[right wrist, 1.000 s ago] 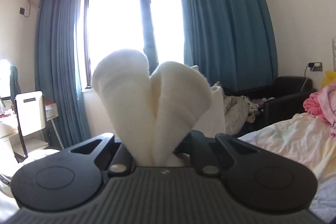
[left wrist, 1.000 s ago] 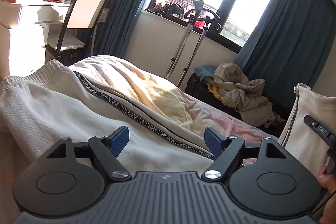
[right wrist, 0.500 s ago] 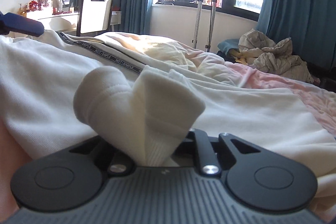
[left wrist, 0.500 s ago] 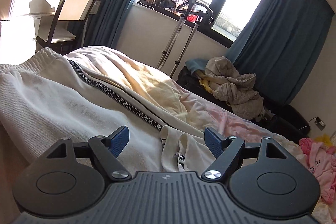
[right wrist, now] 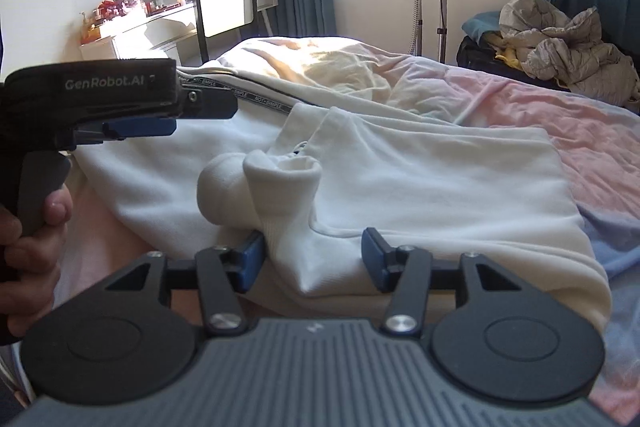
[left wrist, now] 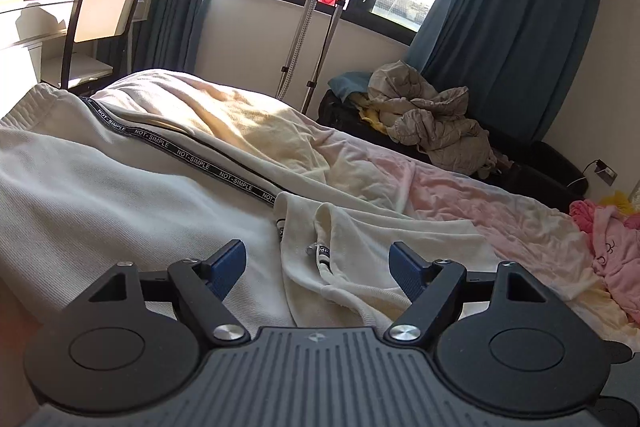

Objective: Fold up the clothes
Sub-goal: 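Open the right gripper and smooth the folded pants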

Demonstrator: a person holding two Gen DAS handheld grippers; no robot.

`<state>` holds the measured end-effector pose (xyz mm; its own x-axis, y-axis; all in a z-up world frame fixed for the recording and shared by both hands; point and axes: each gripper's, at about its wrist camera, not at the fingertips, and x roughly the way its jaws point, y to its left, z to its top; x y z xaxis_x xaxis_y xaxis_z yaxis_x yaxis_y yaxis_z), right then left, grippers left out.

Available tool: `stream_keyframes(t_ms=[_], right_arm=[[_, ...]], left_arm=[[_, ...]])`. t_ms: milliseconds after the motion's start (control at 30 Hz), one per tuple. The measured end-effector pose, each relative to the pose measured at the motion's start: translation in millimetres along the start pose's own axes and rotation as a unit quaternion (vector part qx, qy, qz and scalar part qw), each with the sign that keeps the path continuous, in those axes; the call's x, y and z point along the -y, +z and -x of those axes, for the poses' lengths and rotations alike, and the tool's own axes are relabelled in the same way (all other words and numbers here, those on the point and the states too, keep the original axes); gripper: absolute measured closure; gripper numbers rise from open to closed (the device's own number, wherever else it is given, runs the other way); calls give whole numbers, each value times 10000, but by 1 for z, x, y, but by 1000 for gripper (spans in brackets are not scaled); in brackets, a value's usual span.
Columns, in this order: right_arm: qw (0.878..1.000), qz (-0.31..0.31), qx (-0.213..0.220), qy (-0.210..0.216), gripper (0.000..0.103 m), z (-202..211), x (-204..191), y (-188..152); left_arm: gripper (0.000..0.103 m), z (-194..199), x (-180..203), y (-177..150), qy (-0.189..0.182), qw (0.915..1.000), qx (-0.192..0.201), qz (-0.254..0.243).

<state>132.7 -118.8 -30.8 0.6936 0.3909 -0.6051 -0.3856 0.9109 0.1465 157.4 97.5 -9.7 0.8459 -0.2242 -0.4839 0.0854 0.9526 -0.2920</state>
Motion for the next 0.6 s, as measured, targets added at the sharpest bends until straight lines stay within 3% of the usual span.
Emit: stream_keyframes(t_ms=[167,267,467,600], right_arm=[[9990,-382,206,-46,49,33,27,4],[9974,-470,424,-339,49,43,44,5],[9877,-1143,673,-833,49,37,94,2],[9837,-1553,443,-793,49,16,121,-8]], left_arm=[[21,-4,11,-8,-79,9998,-35,-178],[21,-11,19,-14,-8,9992,-133,-374],[21,-28,28,-31,279,9961,-388,-744],[20,-34,28,-32,300,9953,-519,-765]])
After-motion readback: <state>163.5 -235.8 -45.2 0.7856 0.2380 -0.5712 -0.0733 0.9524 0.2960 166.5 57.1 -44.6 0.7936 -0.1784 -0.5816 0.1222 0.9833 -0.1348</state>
